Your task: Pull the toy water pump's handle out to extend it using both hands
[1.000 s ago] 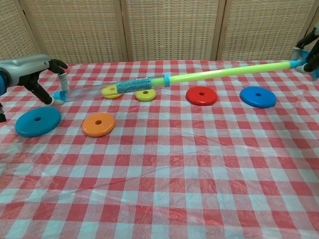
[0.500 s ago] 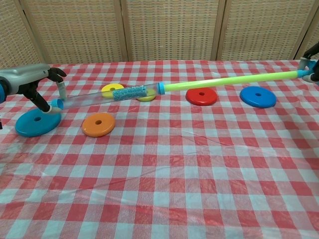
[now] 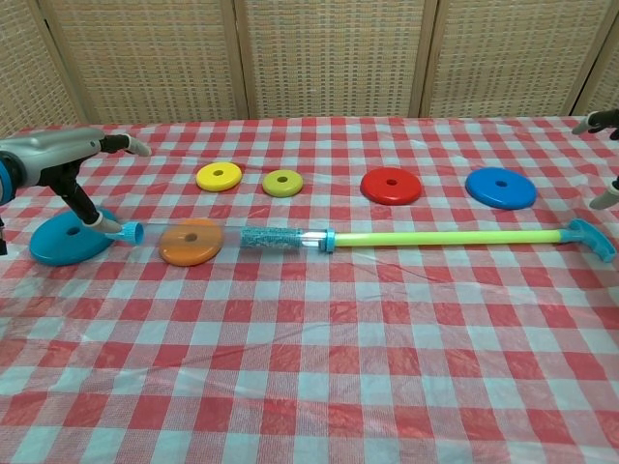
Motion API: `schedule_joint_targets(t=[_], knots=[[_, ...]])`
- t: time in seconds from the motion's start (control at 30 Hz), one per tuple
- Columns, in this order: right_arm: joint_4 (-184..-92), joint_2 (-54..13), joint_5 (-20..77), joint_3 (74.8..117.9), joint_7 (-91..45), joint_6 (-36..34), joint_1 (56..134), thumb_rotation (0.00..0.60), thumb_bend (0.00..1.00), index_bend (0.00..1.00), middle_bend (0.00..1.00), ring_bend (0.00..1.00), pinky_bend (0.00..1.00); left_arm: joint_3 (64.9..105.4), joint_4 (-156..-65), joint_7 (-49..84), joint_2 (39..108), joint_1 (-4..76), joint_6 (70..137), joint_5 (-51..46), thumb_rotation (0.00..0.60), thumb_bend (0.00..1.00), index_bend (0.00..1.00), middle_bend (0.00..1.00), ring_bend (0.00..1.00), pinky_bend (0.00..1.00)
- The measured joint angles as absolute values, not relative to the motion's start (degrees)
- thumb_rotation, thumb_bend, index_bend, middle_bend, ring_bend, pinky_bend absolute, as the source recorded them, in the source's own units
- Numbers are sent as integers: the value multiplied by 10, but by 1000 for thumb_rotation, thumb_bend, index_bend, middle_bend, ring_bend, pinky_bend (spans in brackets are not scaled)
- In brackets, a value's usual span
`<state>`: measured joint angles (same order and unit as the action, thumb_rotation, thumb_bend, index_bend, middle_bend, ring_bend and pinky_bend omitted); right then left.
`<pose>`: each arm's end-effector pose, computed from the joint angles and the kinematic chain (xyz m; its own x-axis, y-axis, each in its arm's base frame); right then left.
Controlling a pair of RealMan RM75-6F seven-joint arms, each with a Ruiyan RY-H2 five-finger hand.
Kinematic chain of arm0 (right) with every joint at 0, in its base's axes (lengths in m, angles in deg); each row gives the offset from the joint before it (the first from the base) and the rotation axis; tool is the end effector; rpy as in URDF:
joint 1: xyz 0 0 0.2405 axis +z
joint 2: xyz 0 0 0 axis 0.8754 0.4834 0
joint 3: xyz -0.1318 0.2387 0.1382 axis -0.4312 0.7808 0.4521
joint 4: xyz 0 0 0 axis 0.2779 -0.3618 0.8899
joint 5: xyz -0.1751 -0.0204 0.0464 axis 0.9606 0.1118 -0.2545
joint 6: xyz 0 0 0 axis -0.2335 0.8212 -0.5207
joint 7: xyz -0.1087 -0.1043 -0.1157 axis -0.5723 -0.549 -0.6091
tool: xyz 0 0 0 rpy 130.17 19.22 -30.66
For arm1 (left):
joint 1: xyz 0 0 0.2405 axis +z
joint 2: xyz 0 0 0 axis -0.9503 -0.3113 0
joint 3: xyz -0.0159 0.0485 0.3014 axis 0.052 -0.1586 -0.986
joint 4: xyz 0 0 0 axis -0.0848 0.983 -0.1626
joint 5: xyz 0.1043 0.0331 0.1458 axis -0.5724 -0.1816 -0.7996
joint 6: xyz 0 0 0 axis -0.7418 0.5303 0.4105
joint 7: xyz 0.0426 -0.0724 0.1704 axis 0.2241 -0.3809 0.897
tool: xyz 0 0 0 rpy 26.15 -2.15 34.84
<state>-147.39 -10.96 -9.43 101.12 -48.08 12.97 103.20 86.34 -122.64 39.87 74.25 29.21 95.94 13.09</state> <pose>-0.2992 -0.4510 0.1172 0.2417 -0.3212 0.9157 -0.9127 0.2452 0.3269 -0.2375 0.4323 0.0372 0.4073 0.3026 0.8617 0.9125 -0.0950 -0.3979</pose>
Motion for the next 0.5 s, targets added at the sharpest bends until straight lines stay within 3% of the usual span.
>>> schedule_joint_targets(t=[0.27, 0.5], knots=[[-1492, -103, -57, 1007, -457, 115, 1019, 600, 208, 91, 0, 0, 0, 863, -1256, 363, 725, 314, 975, 103, 600, 177, 86, 0, 0, 0], [-1517, -85, 82, 991, -389, 60, 966, 600, 197, 83, 0, 0, 0, 838, -1274, 305, 701, 375, 1068, -17, 600, 177, 72, 0, 0, 0]])
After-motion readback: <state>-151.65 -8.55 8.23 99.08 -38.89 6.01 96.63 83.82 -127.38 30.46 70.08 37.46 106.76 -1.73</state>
